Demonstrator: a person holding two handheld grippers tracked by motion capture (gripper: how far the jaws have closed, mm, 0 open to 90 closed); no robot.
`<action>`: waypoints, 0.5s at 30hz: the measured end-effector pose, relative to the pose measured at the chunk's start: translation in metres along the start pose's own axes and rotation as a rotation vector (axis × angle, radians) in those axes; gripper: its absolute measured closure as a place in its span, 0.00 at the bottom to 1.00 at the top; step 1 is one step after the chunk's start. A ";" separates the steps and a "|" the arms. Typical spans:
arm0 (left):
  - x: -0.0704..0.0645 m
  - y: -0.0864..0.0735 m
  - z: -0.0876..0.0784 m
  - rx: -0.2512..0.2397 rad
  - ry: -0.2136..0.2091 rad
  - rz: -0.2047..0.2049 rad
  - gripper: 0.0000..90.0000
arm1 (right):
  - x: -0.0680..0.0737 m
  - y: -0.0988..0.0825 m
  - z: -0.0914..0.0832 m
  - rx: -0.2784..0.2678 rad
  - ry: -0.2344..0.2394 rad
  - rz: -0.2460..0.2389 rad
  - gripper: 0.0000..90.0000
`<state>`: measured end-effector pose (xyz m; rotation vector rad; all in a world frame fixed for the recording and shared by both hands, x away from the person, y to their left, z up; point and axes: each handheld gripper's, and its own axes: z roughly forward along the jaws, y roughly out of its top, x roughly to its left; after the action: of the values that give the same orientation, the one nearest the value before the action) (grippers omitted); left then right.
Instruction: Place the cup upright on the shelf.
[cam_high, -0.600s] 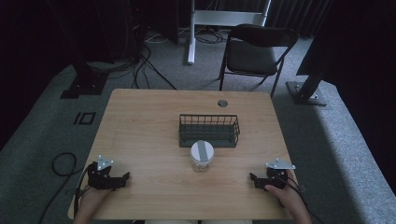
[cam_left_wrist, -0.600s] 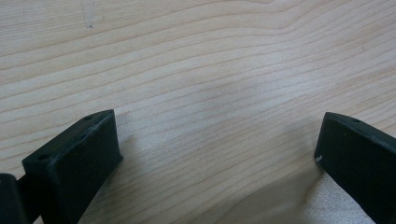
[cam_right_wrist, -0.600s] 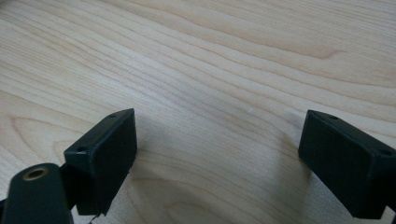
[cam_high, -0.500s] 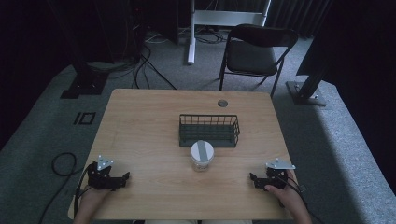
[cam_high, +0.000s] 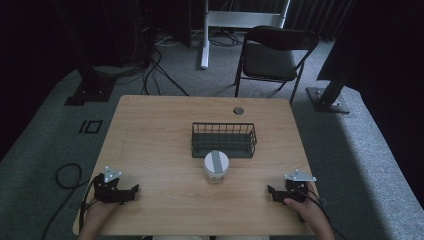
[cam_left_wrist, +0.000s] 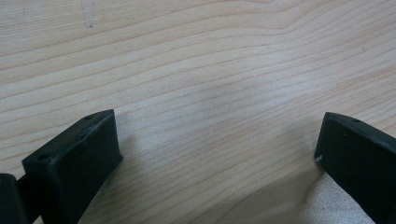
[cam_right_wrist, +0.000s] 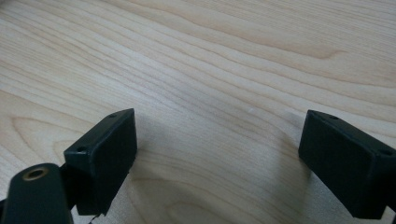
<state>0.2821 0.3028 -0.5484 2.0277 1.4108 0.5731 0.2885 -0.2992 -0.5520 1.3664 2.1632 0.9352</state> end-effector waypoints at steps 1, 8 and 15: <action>0.000 0.000 0.000 0.000 0.000 0.000 0.00 | 0.000 0.000 0.000 0.000 0.000 0.000 0.12; 0.000 0.000 0.000 0.000 0.002 -0.002 0.00 | 0.000 0.000 0.000 0.000 0.005 -0.003 0.12; 0.000 0.000 0.000 0.000 0.002 -0.002 0.00 | 0.000 0.003 0.003 0.000 -0.001 0.001 0.12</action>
<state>0.2819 0.3027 -0.5484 2.0263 1.4135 0.5739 0.2924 -0.2969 -0.5517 1.3684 2.1615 0.9344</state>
